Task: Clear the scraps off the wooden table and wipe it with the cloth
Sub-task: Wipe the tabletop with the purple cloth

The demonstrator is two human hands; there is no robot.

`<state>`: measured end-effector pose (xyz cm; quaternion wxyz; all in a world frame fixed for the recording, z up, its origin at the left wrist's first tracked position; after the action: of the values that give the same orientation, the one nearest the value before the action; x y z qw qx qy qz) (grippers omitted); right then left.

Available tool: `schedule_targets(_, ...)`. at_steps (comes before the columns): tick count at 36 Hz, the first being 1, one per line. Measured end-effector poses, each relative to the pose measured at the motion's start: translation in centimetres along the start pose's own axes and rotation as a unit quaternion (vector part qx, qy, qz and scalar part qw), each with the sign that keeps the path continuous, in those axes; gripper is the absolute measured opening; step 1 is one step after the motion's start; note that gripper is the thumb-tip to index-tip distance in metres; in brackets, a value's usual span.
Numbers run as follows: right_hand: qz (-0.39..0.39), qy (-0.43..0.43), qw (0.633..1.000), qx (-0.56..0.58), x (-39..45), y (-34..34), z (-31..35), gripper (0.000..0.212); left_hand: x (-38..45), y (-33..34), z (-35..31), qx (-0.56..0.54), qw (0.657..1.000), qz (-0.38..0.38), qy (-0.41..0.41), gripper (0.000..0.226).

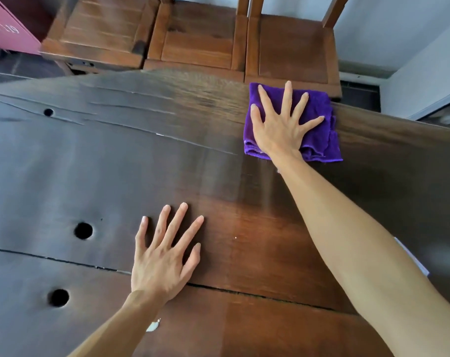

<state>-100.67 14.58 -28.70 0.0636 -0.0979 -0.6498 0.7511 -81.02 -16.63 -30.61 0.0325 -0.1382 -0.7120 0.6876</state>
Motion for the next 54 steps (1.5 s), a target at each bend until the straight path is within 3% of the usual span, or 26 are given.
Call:
schedule_targets(8,0.0,0.026,1.0,-0.001,3.4,-0.3,0.6,0.063,0.0,-0.1,-0.1,-0.013,1.0,-0.004,0.005,0.058)
schedule_targets(16,-0.017,0.03,0.999,0.0,1.5,-0.1,2.0,0.066,0.1,-0.1,-0.1,-0.013,1.0,-0.001,0.009,0.057)
schedule_targets(38,-0.005,-0.019,1.0,-0.008,-18.0,2.5,7.5,0.061,0.0,-0.6,-0.2,-0.061,0.998,0.033,0.008,0.055)
schedule_targets(46,0.014,-0.004,1.0,-0.016,-25.2,3.3,8.5,0.062,-0.4,-2.4,1.5,-0.193,0.981,0.019,0.015,0.053)
schedule_targets(54,0.045,0.002,0.999,-0.008,-32.7,4.0,10.5,0.063,-1.8,-2.6,10.7,-0.076,0.997,0.016,-0.011,0.055)
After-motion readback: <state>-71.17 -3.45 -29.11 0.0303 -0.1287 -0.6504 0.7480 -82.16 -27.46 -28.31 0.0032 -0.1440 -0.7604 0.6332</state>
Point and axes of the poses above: each hand's wrist, its own x-axis towards the middle knuckle, its own y-axis out of the palm, z = x × y, the point moved 2 cm from there along x, towards the middle knuckle, and after that the axes turned 12 degrees about -y, right-handed, at the moved point
